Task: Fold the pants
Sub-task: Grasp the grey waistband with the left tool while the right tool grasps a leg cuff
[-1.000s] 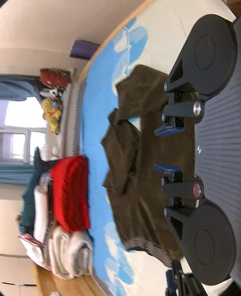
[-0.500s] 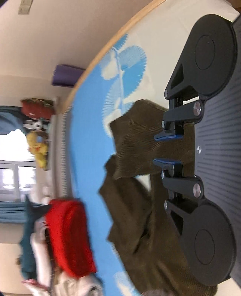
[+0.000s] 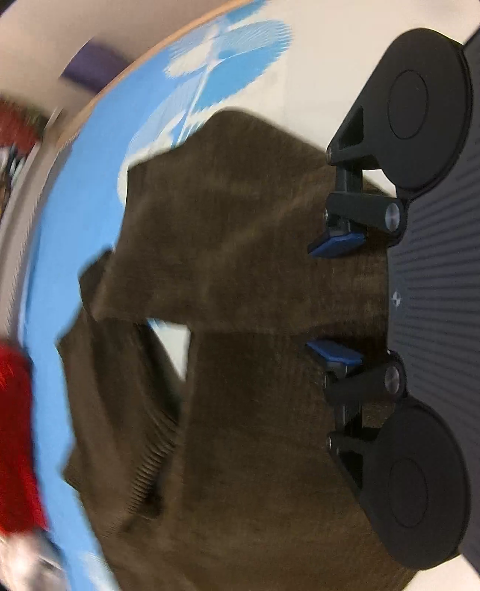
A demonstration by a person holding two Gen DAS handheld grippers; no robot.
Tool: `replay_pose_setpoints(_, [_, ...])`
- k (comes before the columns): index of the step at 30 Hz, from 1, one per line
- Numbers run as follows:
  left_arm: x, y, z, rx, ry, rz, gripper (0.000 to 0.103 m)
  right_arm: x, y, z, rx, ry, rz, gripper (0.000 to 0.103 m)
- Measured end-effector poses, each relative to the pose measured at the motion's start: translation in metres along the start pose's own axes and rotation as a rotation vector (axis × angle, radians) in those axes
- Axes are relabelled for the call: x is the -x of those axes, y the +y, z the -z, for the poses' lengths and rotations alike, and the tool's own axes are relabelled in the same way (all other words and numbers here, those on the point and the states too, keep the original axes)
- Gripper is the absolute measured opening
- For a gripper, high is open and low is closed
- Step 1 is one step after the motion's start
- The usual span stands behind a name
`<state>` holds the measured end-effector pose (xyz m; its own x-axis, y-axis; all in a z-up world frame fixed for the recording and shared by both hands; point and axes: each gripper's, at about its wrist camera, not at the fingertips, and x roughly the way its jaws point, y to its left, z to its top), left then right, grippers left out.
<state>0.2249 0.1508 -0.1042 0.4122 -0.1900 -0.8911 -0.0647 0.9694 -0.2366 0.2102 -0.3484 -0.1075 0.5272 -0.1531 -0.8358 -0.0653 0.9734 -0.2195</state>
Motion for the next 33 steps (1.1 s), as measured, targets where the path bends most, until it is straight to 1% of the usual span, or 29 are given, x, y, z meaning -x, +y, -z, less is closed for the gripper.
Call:
replay_pose_setpoints(2, [-0.003, -0.008, 0.001, -0.059, -0.014, -0.020, 0.066, -0.007, 0.012, 0.001, 0.087, 0.017, 0.069, 0.051])
replay_pose_setpoints(3, [-0.004, -0.012, 0.002, -0.086, -0.011, -0.028, 0.066, -0.008, 0.013, 0.000, 0.100, 0.015, 0.094, 0.050])
replay_pose_setpoints(4, [-0.005, -0.017, 0.003, -0.121, -0.008, -0.034, 0.060, -0.007, 0.010, -0.001, 0.086, 0.017, 0.125, 0.039])
replay_pose_setpoints(5, [-0.004, -0.022, 0.006, -0.158, -0.005, -0.050, 0.049, -0.005, 0.003, -0.002, 0.051, 0.027, 0.137, 0.032])
replay_pose_setpoints(6, [-0.002, -0.026, 0.008, -0.185, -0.010, -0.062, 0.046, 0.000, -0.009, -0.004, -0.016, 0.033, 0.130, 0.016])
replay_pose_setpoints(7, [0.002, -0.029, 0.010, -0.211, -0.020, -0.072, 0.038, 0.004, -0.020, -0.004, -0.071, 0.034, 0.118, 0.006])
replay_pose_setpoints(8, [0.006, -0.032, 0.013, -0.238, -0.033, -0.081, 0.032, 0.011, -0.030, -0.002, -0.119, 0.028, 0.124, 0.006])
replay_pose_setpoints(9, [0.012, -0.034, 0.016, -0.260, -0.048, -0.088, 0.028, 0.020, -0.039, 0.001, -0.149, 0.013, 0.148, 0.006])
replay_pose_setpoints(11, [0.028, -0.035, 0.020, -0.280, -0.081, -0.087, 0.026, 0.040, -0.058, 0.010, -0.196, -0.017, 0.195, 0.006])
replay_pose_setpoints(13, [0.045, -0.036, 0.023, -0.286, -0.102, -0.068, 0.025, 0.058, -0.075, 0.023, -0.255, -0.027, 0.206, 0.006])
replay_pose_setpoints(15, [0.063, -0.035, 0.031, -0.302, -0.110, -0.052, 0.024, 0.075, -0.090, 0.041, -0.290, -0.010, 0.180, 0.006])
replay_pose_setpoints(17, [0.076, -0.031, 0.036, -0.314, -0.099, -0.075, 0.024, 0.086, -0.095, 0.060, -0.287, 0.037, 0.144, 0.006])
replay_pose_setpoints(19, [0.083, -0.024, 0.041, -0.316, -0.079, -0.127, 0.023, 0.088, -0.094, 0.080, -0.277, 0.127, 0.071, 0.006])
replay_pose_setpoints(21, [0.087, -0.015, 0.044, -0.329, -0.050, -0.205, 0.024, 0.085, -0.085, 0.096, -0.241, 0.218, -0.039, 0.006])
replay_pose_setpoints(22, [0.088, -0.007, 0.045, -0.310, -0.020, -0.229, 0.024, 0.085, -0.077, 0.102, -0.195, 0.247, -0.091, 0.007])
replay_pose_setpoints(23, [0.086, 0.002, 0.045, -0.272, 0.025, -0.236, 0.028, 0.088, -0.070, 0.105, -0.146, 0.253, -0.128, 0.008])
replay_pose_setpoints(25, [0.084, 0.012, 0.043, -0.227, 0.096, -0.238, 0.029, 0.102, -0.060, 0.104, -0.081, 0.197, -0.185, 0.013])
replay_pose_setpoints(26, [0.086, 0.014, 0.042, -0.219, 0.103, -0.248, 0.029, 0.111, -0.059, 0.100, -0.070, 0.150, -0.200, 0.013])
replay_pose_setpoints(27, [0.091, 0.016, 0.040, -0.209, 0.088, -0.259, 0.030, 0.119, -0.060, 0.096, -0.070, 0.110, -0.214, 0.018])
replay_pose_setpoints(28, [0.095, 0.017, 0.037, -0.190, 0.076, -0.258, 0.034, 0.124, -0.066, 0.094, -0.083, 0.064, -0.227, 0.019])
replay_pose_setpoints(29, [0.098, 0.017, 0.035, -0.172, 0.069, -0.248, 0.039, 0.130, -0.069, 0.091, -0.103, 0.015, -0.237, 0.019])
replay_pose_setpoints(31, [0.103, 0.015, 0.032, -0.155, 0.055, -0.233, 0.043, 0.137, -0.070, 0.081, -0.137, -0.074, -0.228, 0.020])
replay_pose_setpoints(33, [0.101, 0.006, 0.031, -0.161, 0.048, -0.219, 0.045, 0.139, -0.066, 0.071, -0.155, -0.161, -0.223, 0.020])
